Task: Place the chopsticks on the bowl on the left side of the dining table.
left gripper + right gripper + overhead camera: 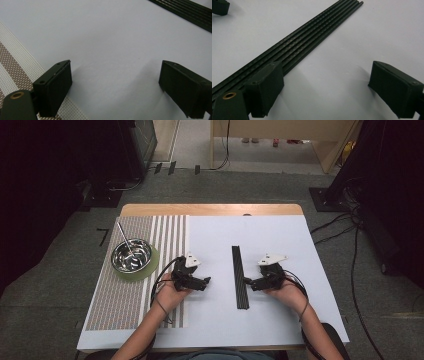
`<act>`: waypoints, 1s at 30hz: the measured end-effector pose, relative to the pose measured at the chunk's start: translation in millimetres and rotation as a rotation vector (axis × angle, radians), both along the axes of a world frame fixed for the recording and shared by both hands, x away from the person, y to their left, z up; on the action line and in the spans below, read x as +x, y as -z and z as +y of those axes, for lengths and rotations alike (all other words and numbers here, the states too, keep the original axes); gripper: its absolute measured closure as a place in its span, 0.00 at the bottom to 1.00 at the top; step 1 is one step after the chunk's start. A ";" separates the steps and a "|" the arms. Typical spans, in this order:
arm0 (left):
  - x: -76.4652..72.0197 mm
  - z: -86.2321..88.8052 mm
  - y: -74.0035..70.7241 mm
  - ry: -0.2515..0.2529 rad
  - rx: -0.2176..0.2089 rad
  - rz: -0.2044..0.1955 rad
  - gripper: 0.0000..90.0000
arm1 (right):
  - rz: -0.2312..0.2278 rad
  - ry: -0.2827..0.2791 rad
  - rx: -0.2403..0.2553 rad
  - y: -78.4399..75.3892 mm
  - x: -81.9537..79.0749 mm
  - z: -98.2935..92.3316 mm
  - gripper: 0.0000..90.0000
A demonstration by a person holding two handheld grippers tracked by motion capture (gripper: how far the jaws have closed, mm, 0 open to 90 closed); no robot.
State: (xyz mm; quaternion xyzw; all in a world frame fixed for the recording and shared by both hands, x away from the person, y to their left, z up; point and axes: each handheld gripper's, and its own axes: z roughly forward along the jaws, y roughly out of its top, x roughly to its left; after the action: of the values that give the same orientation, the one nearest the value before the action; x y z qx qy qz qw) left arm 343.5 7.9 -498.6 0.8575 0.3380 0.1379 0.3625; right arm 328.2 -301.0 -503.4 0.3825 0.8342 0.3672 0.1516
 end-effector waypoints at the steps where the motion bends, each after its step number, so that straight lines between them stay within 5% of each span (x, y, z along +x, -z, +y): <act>1: -0.1 -0.4 -0.1 -0.006 -0.002 0.001 0.12 | 0.000 0.000 0.000 0.0 0.0 0.0 0.13; 15: 0.9 -3.6 -2.8 -0.051 -0.006 0.016 0.15 | 0.000 0.000 0.000 0.0 0.0 0.0 0.13; 30: 4.8 -14.0 -7.5 -0.030 -0.043 0.035 0.16 | 0.000 0.000 -0.001 0.0 0.0 0.0 0.13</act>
State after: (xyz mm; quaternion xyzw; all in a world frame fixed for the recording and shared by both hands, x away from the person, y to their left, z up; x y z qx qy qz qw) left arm 348.2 -6.0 -491.1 0.8466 0.3600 0.1208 0.3729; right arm 328.2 -301.1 -503.3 0.3823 0.8344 0.3669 0.1518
